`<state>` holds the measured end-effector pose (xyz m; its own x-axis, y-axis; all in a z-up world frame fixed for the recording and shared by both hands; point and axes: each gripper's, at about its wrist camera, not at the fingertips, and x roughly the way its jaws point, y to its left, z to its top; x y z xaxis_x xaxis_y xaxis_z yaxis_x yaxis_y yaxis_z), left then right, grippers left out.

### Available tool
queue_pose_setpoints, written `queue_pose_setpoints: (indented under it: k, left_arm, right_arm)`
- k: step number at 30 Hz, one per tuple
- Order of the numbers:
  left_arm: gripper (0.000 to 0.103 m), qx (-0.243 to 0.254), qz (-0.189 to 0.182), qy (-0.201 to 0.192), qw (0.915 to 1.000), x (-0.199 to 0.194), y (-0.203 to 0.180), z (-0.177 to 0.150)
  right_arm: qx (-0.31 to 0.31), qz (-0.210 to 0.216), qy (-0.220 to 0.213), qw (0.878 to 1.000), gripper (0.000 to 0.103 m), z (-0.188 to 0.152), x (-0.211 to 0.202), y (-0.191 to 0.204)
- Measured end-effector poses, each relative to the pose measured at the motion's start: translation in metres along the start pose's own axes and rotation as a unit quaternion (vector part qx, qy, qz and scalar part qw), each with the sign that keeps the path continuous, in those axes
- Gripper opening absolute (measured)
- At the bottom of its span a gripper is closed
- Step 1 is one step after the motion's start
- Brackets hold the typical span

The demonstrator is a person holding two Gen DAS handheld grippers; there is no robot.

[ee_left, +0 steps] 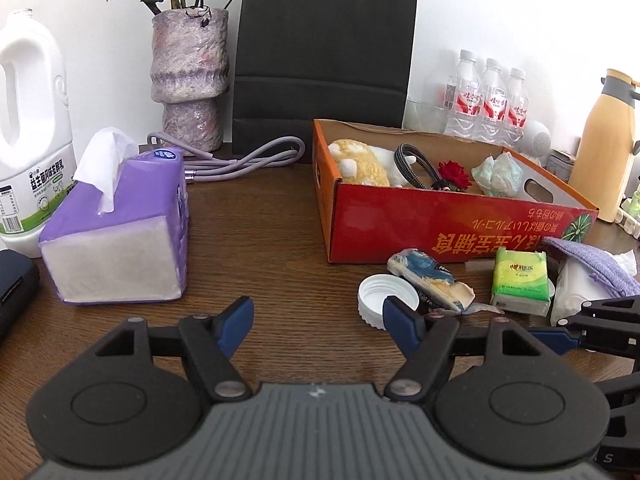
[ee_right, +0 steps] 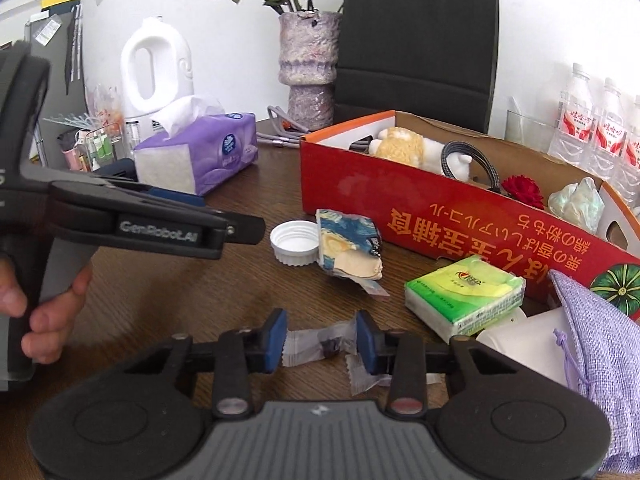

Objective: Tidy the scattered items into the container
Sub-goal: 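Reach the left gripper to the white bottle cap while the right gripper reaches the clear packets, then grasp the white bottle cap with the left gripper while the right gripper grasps a clear packet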

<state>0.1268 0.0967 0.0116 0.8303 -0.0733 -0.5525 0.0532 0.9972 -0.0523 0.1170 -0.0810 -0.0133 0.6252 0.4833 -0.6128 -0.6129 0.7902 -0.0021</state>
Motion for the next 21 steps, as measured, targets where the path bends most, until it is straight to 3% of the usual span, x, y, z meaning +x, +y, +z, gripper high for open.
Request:
queue_pose_setpoints:
  k: [1, 2, 9, 12, 16, 17, 18, 21]
  left_arm:
    - [0.074, 0.002, -0.001, 0.000, 1.0000, 0.000, -0.001, 0.000]
    - [0.074, 0.005, -0.005, 0.000, 1.0000, 0.000, -0.003, 0.000]
    - [0.074, 0.044, -0.046, 0.024, 0.9977, 0.012, -0.025, 0.004]
    - [0.072, 0.058, -0.033, 0.038, 0.9970, 0.026, -0.033, 0.005]
    - [0.056, 0.056, -0.023, 0.043, 0.9973, 0.034, -0.036, 0.007]
    - [0.045, 0.057, -0.020, 0.040, 0.9974, 0.035, -0.036, 0.007]
    - [0.042, 0.056, -0.017, 0.037, 0.9976, 0.035, -0.036, 0.007]
    - [0.041, 0.053, -0.006, 0.036, 0.9979, 0.031, -0.036, 0.006]
  right_arm:
    - [-0.001, 0.001, 0.000, 1.000, 0.032, 0.000, 0.000, 0.001]
    - [-0.003, 0.004, 0.000, 1.000, 0.023, 0.000, -0.001, 0.001]
    - [0.030, 0.004, -0.010, 0.999, 0.020, -0.001, -0.009, -0.007]
    - [0.053, 0.004, -0.041, 0.998, 0.020, 0.001, -0.023, -0.018]
    - [0.068, 0.004, -0.059, 0.996, 0.021, 0.000, -0.032, -0.027]
    - [0.071, 0.006, -0.060, 0.996, 0.021, 0.000, -0.032, -0.028]
    - [0.073, 0.006, -0.061, 0.995, 0.021, 0.001, -0.032, -0.029]
    - [0.077, 0.006, -0.069, 0.995, 0.021, 0.002, -0.036, -0.030]
